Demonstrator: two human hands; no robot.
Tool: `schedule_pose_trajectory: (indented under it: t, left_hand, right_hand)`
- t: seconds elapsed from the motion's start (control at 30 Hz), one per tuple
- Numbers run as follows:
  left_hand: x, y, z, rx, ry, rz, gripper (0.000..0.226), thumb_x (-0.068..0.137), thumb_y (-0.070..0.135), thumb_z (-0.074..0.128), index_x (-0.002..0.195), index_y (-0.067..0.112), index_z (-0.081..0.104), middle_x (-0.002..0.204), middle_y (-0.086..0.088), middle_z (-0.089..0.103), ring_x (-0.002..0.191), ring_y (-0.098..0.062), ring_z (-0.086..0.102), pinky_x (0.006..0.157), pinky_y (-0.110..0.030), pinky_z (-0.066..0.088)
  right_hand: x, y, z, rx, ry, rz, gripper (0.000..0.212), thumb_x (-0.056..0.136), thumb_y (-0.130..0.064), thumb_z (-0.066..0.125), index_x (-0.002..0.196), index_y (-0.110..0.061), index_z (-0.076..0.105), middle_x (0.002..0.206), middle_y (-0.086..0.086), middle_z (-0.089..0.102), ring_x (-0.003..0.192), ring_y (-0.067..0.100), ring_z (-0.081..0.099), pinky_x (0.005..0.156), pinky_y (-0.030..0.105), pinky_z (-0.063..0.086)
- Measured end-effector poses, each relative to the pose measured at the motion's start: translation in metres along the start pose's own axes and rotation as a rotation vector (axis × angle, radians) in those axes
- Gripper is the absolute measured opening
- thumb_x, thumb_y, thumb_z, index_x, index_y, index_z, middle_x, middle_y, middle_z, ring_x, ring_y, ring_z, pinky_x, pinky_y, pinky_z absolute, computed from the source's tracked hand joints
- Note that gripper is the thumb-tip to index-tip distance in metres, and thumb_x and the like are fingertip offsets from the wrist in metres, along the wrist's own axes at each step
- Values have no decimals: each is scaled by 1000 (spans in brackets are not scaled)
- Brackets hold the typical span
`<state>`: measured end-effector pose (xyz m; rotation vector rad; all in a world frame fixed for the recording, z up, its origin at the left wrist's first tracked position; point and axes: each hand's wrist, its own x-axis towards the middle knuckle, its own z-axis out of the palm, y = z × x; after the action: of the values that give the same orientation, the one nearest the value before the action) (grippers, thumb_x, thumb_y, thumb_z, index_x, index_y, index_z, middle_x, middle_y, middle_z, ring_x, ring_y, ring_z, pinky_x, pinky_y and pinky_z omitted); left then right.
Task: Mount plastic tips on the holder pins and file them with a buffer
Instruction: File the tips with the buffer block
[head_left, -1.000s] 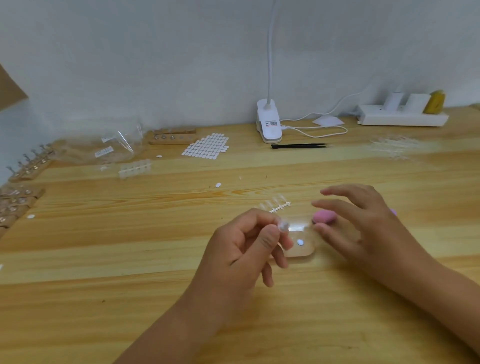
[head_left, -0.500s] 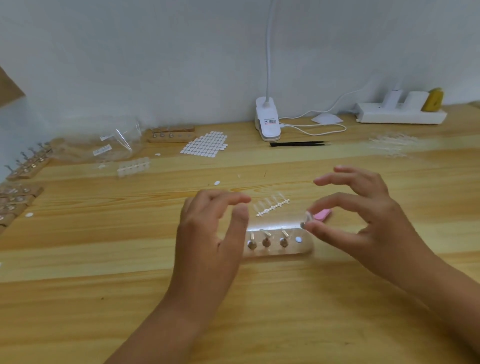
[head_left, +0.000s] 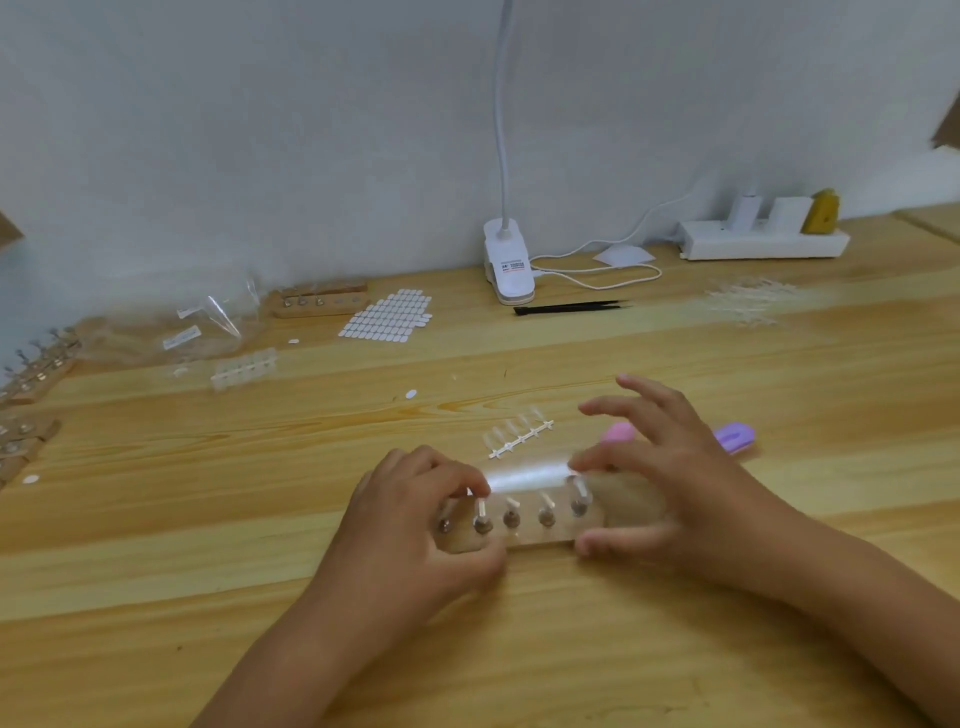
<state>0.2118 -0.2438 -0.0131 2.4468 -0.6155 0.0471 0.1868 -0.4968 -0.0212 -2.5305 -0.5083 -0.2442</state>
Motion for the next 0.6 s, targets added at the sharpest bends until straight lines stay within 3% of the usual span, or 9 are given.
schedule_pose_trajectory:
  t: [0.07, 0.13, 0.27, 0.37, 0.47, 0.53, 0.6]
  left_hand:
    - [1, 3, -5, -49, 17, 38, 32, 56, 54, 63, 86, 42, 64, 92, 21, 60, 97, -5, 52, 81, -20, 39]
    - [5, 10, -9, -71, 52, 78, 30, 55, 53, 63, 83, 42, 66, 94, 19, 62, 95, -7, 55, 79, -16, 40]
    - [40, 37, -10, -99, 120, 146, 46, 53, 54, 66, 98, 44, 66, 103, 21, 61, 98, -1, 55, 78, -3, 35]
    - [90, 70, 6, -115, 125, 233, 72, 57, 57, 71, 125, 47, 52, 115, 28, 53, 109, 2, 48, 85, -12, 38]
    - [141, 113, 44, -174, 97, 327, 64, 72, 52, 69, 131, 42, 46, 122, 28, 45, 115, 2, 43, 95, -20, 37]
    - [170, 141, 77, -178, 9, 394, 56, 81, 48, 64, 132, 37, 47, 124, 25, 42, 118, 1, 39, 99, -17, 32]
    - [195, 166, 111, -115, -93, 474, 54, 88, 46, 61, 138, 32, 44, 132, 19, 41, 123, -3, 36, 102, -16, 29]
  right_hand:
    - [-1, 0, -4, -16, -57, -11, 46, 69, -68, 71, 97, -32, 74, 146, -24, 37, 153, 1, -1, 122, 30, 16]
    - [-2, 0, -13, 14, -46, -44, 39, 72, -64, 72, 91, -30, 74, 143, -25, 39, 153, 2, -1, 121, 30, 16]
    - [-2, 16, -51, -59, 155, -64, 34, 69, -58, 75, 85, -29, 73, 127, -16, 54, 149, 9, 24, 108, 16, 26]
    - [-9, 54, -90, -143, 345, 1, 34, 66, -53, 75, 81, -23, 73, 107, -10, 60, 131, 10, 44, 108, 16, 30]
    - [-23, 120, -135, -106, 469, 345, 26, 64, -37, 89, 78, -29, 69, 103, -6, 65, 117, 11, 52, 104, 26, 38]
    - [-32, 171, -166, 25, 518, 666, 24, 68, -27, 92, 80, -30, 71, 105, -3, 70, 107, 13, 60, 90, 20, 44]
    - [-40, 228, -191, 75, 655, 907, 20, 75, -31, 88, 86, -19, 76, 98, -1, 73, 90, 12, 65, 75, 17, 47]
